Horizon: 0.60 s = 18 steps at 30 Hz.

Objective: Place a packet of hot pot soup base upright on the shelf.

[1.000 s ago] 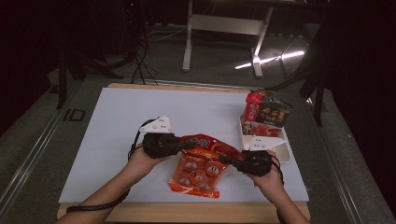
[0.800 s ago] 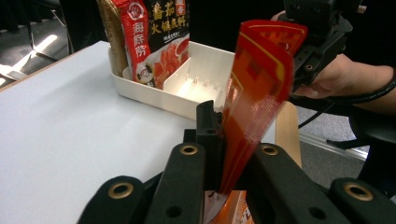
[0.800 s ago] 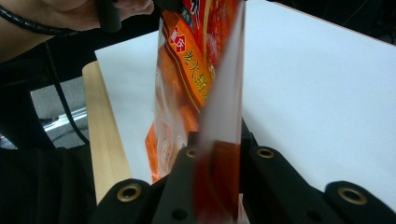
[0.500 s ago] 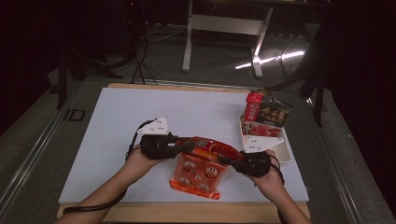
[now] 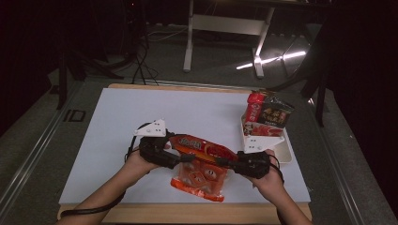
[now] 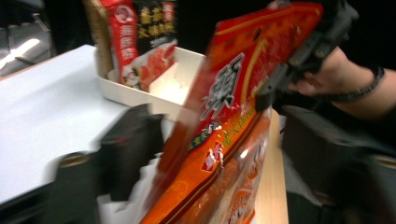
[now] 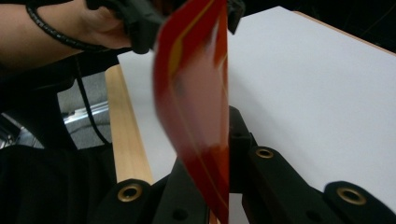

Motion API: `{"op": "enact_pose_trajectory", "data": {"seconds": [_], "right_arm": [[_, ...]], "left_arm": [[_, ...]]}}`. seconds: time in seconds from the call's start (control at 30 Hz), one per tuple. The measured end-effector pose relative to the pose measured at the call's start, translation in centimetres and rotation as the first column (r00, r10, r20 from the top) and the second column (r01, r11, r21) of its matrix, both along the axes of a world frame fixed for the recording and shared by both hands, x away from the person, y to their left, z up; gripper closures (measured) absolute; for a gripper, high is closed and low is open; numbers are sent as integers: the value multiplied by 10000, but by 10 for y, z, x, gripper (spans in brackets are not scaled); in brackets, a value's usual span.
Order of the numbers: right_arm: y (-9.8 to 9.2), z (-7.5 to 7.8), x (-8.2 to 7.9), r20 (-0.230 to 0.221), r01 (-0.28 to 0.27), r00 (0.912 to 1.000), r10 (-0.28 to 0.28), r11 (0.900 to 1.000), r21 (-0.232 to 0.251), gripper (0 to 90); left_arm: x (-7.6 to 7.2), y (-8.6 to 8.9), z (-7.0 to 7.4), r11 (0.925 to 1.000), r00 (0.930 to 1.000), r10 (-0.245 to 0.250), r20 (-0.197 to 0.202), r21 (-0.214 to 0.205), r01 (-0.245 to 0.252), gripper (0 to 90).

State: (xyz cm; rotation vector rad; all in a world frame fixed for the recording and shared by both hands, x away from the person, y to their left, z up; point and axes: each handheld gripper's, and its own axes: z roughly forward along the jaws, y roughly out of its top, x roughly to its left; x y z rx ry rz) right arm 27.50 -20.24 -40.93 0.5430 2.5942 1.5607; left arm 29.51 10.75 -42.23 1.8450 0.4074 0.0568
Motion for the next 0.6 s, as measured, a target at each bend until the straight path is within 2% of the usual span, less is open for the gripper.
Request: {"op": "enact_pose_trajectory", "data": {"seconds": [0.1, 0.17, 0.2, 0.23, 0.4, 0.47, 0.6], "right_arm": [[2, 6, -2, 125, -92, 9999, 92, 10000, -15, 900], [3, 12, -3, 304, -158, 9994, 160, 9999, -53, 900], [3, 16, -4, 378, -188, 9991, 188, 9998, 6, 900], [3, 18, -4, 432, -223, 9988, 222, 9998, 10, 900], [1, 34, -6, 894, -128, 9959, 133, 9999, -65, 900], [-2, 40, -5, 1096, 5, 9940, 5, 10000, -95, 900], [-13, 54, -2, 1369, 366, 9899, -373, 9993, 81, 900]], "left_arm": [[-1, 2, 0, 9999, 9998, 149, 95, 57, -149, 102], [0, 5, 0, 9997, 9999, 135, -74, -189, -137, 50], [0, 6, 0, 9997, 9998, 184, -109, -169, -186, 27], [0, 7, -1, 9994, 9996, 273, -34, -213, -274, 26], [-1, 14, -5, 9986, 9988, 460, -161, -269, -464, 25], [-2, 18, -8, 9977, 9983, 539, -211, -393, -547, 25], [-3, 24, -15, 9957, 9955, 861, -389, -311, -874, 25]]}}
